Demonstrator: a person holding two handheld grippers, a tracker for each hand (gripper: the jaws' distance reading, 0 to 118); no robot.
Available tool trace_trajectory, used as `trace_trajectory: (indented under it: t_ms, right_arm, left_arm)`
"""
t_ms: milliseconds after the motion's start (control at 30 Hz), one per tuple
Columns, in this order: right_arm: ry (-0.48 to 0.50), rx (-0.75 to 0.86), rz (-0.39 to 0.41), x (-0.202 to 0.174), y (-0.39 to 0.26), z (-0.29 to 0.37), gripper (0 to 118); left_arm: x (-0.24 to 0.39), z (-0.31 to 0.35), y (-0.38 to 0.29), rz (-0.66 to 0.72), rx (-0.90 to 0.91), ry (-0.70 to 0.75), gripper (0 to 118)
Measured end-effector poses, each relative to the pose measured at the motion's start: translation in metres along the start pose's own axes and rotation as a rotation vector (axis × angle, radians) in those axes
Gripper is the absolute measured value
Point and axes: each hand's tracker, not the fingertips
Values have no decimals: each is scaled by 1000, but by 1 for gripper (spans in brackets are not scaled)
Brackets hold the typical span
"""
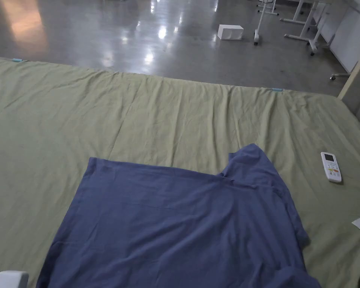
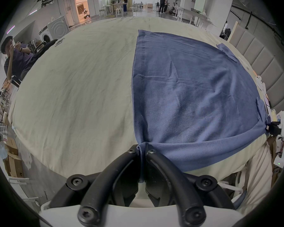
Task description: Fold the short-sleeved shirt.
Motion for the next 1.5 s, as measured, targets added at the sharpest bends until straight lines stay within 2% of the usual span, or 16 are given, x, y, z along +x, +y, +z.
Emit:
trace_trajectory:
  t_ms: [33,67,233,300,433,600,800,867,1100,1367,1433,1500]
  right_arm:
    - [28,-1,-77,2,-2,-1,5]
    - [60,-13,-115,8,-2,-2,5]
    - [133,29,-175,28,-2,12,5]
    - [130,52,-186,34,0,19,5]
    - [144,117,-195,43,18,35,5]
    - [131,209,-166,45,61,45,5]
    - [114,253,-162,43,126,29,5]
    - [109,266,-181,46,144,17,5]
    - [89,242,-220,45,186,-33,5]
    - [71,205,-195,36,202,-74,5]
    - [65,194,-181,34,202,-79,7]
    - [51,200,-169,32,199,-81,21]
  left_arm:
    - [-1,0,0,8,1,-4,6]
    - [-2,0,-1,12,1,-7,6]
    - [-4,2,2,-3,2,-13,6]
    - [-5,6,7,-3,12,-14,6]
    - [-6,14,21,9,87,-22,6]
    - [-2,21,54,10,178,-28,6]
    - [7,7,110,6,244,-2,6]
    - [9,-5,129,14,258,-3,6]
    - [16,-51,178,33,226,15,6]
    - [25,-84,199,36,155,26,7]
    - [22,-97,198,42,138,27,7]
    - [24,-98,196,49,132,30,10]
